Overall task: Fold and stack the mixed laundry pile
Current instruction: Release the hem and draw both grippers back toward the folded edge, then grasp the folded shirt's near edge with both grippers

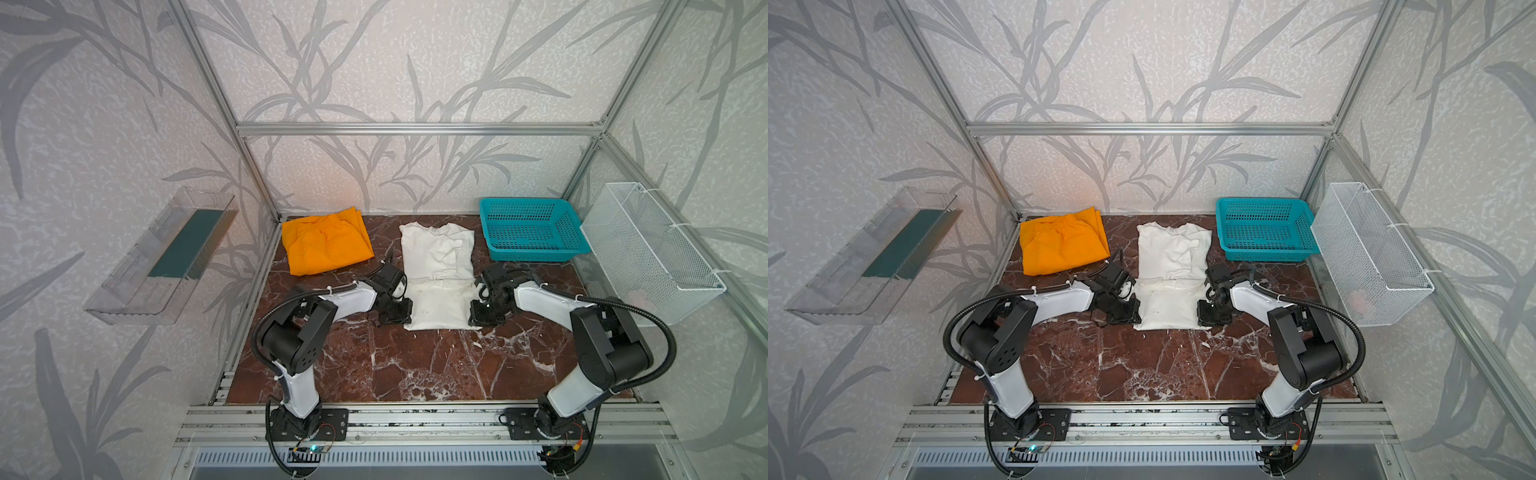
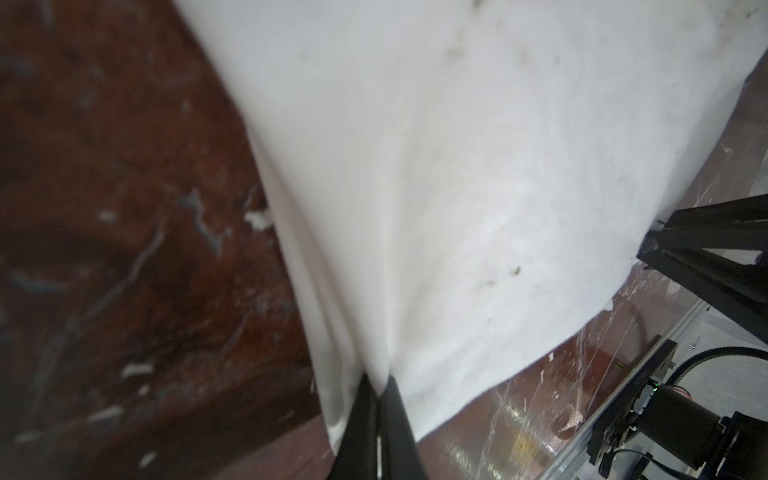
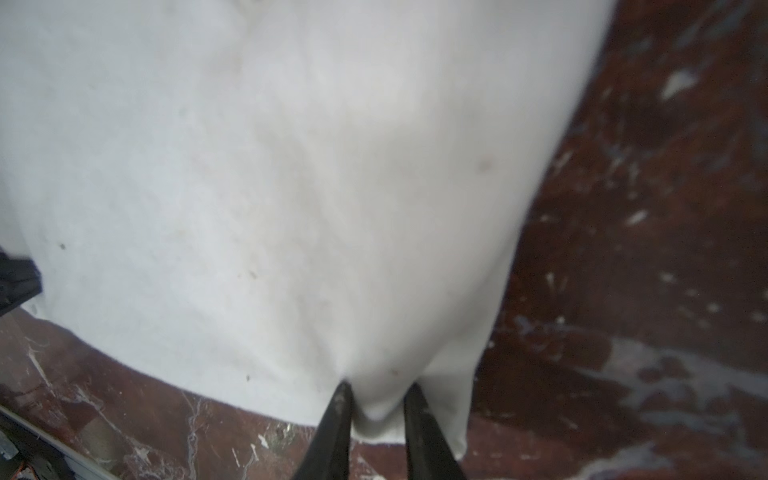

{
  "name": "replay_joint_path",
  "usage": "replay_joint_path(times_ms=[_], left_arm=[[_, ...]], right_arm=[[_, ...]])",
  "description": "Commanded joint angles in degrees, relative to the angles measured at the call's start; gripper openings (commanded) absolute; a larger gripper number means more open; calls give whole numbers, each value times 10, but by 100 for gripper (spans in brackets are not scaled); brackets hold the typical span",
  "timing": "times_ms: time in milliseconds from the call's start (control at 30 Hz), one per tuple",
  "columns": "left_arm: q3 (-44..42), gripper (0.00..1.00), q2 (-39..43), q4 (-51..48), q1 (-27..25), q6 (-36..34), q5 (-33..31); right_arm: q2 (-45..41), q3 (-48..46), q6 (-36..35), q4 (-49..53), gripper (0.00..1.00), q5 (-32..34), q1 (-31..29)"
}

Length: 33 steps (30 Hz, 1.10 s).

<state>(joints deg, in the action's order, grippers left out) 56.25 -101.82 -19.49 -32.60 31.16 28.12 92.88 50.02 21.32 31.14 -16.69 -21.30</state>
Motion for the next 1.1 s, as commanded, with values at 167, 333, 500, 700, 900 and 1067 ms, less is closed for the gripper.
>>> replay_joint_path(times_ms=[167,333,500,700,900,1067], left_arm=[[-93,0,99,-98,-45,14,-51],[-87,13,203,-198,-76,44,-208],[-59,29,263,-188,-77,44,-200],[-117,24,267,-5,-81,67,-93],[-210,13,229,146,-84,116,-70],[-240,7,213,146,-84,119,-81]], right_arm=[[-125,-54,56,143,24,49,-98],[-175,-1,43,196,28,68,-119],[-165,60,-4,144,27,60,-119],[-58,129,-28,19,18,-29,-130],[46,171,-19,-62,14,-33,-173],[127,198,-22,-84,13,-17,-215]])
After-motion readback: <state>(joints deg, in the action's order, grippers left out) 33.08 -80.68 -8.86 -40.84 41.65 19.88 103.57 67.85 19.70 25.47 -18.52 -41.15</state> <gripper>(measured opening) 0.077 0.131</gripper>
